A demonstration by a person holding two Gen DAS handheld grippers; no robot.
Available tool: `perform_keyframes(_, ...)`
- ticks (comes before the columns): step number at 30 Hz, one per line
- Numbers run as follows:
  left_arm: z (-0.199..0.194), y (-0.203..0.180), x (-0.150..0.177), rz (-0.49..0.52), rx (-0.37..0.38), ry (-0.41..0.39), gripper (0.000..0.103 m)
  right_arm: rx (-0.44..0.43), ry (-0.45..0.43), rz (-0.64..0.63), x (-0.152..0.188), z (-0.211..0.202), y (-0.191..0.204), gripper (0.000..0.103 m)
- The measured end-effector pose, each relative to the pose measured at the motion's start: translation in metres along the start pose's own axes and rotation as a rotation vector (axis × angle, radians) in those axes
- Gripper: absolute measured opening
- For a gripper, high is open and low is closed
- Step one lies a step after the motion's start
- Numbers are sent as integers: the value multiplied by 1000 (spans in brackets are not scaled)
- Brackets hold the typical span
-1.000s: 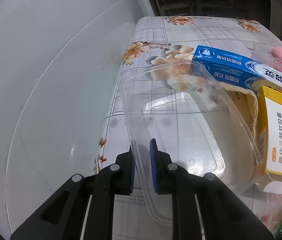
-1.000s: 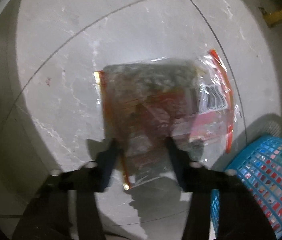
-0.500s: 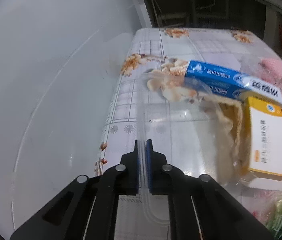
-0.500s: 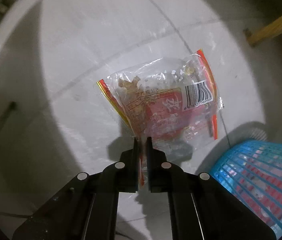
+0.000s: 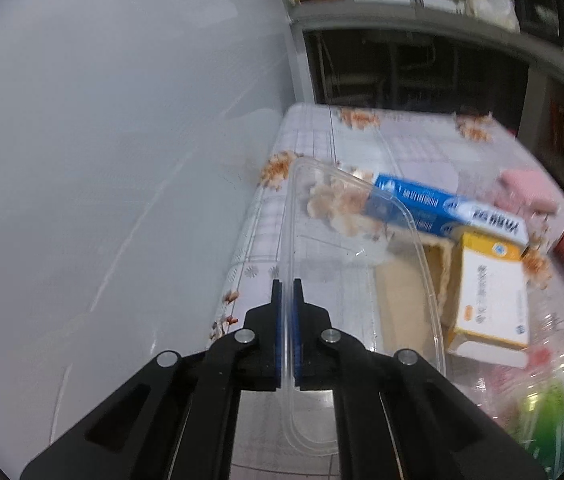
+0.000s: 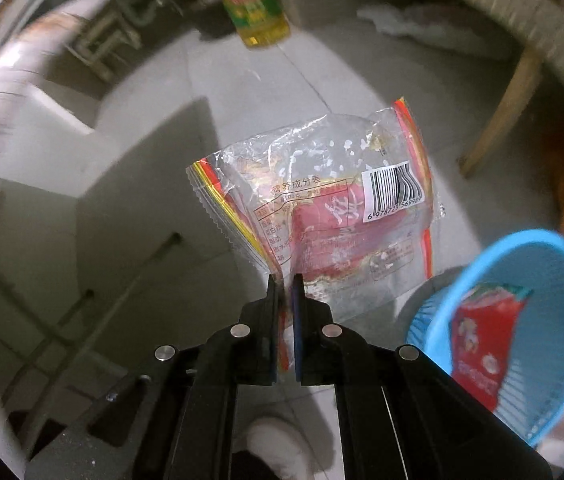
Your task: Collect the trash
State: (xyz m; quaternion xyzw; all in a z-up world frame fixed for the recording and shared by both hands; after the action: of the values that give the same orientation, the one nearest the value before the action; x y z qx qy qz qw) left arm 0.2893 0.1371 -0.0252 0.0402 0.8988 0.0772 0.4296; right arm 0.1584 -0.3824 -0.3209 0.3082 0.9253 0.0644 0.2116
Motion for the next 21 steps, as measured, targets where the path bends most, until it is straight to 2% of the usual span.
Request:
perform_keyframes(4, -32, 7, -10, -23, 0, -90, 3, 2, -72, -49, 8, -51, 0, 5)
perform_keyframes(5, -39, 7, -11, -24, 3, -107, 3, 5, -87, -61, -2, -71, 6, 5)
perform_keyframes(8, -71, 1, -22, -11, 19, -202, 3, 8, -139, -80, 0, -109, 12, 5)
perform_keyframes(11, -101, -17, -36, -10, 71, -296, 3, -5, -187, -69, 9, -146, 10, 5)
perform_keyframes(15, -134, -67, -57, 7, 247, -365, 3, -15, -224, -42, 19, -188, 2, 5)
perform_keyframes(16, -144, -92, -64, 30, 322, -380, 3, -14, -228, -32, 24, -199, -3, 5)
perform_keyframes(18, -154, -129, -71, 68, 420, -380, 3, -11, -230, -21, 32, -212, -12, 5)
perform_keyframes(19, -160, -161, -75, 105, 491, -370, 3, -12, -229, -9, 35, -219, -19, 5)
perform_keyframes(21, -169, -207, -78, 166, 579, -354, 3, -29, -226, 28, 45, -230, -35, 5)
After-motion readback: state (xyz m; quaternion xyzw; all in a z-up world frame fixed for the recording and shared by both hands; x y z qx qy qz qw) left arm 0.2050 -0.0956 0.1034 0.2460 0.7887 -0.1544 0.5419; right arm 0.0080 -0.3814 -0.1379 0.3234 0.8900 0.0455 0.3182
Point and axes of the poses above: each gripper's, at about its wrist camera, not at the fingertips, and z roughly the way its jaws point, y to its left, x to its underside, the point moved 7 cm from there along z, roughly the way its jaws point, and after that the axes turned 6 degrees about -y, right-handed, at the moved point
